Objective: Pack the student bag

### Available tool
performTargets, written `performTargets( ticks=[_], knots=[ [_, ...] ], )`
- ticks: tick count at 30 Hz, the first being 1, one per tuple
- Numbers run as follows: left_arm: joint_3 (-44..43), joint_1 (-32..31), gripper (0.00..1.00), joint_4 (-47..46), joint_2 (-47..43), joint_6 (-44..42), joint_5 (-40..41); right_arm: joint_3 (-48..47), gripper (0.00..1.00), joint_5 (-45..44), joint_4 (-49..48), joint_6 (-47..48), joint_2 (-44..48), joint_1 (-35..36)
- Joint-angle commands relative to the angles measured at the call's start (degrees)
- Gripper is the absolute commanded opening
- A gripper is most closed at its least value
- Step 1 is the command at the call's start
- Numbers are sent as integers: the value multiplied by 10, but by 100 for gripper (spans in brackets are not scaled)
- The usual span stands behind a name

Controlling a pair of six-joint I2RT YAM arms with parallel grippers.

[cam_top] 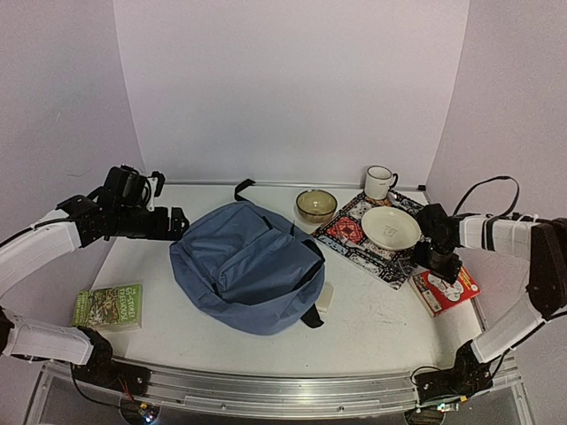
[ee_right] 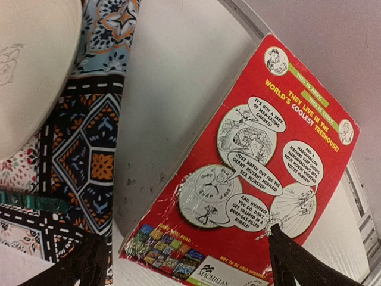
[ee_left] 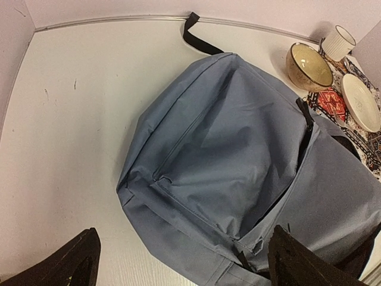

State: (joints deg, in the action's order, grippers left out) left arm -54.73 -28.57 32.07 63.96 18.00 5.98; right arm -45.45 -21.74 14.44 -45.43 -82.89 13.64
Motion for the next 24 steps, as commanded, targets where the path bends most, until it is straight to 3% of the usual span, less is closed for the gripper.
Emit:
performTargets(
  ticks=[1, 12, 20, 24],
  knots=[
    [6, 0, 100, -28, -23, -13, -19, -48, 90, -28, 43, -20, -55, -14],
    [11, 0, 99, -34, -38, -11, -36, -79, 80, -33, 63, -33, -160, -24],
    [12, 0, 99, -37, -41, -10, -48, -50, 59, 4, 71, -41, -169, -26],
    [12, 0, 99, -39, -43, -9, -51, -28, 42, 6, 75, -41, -147, -26]
  ],
)
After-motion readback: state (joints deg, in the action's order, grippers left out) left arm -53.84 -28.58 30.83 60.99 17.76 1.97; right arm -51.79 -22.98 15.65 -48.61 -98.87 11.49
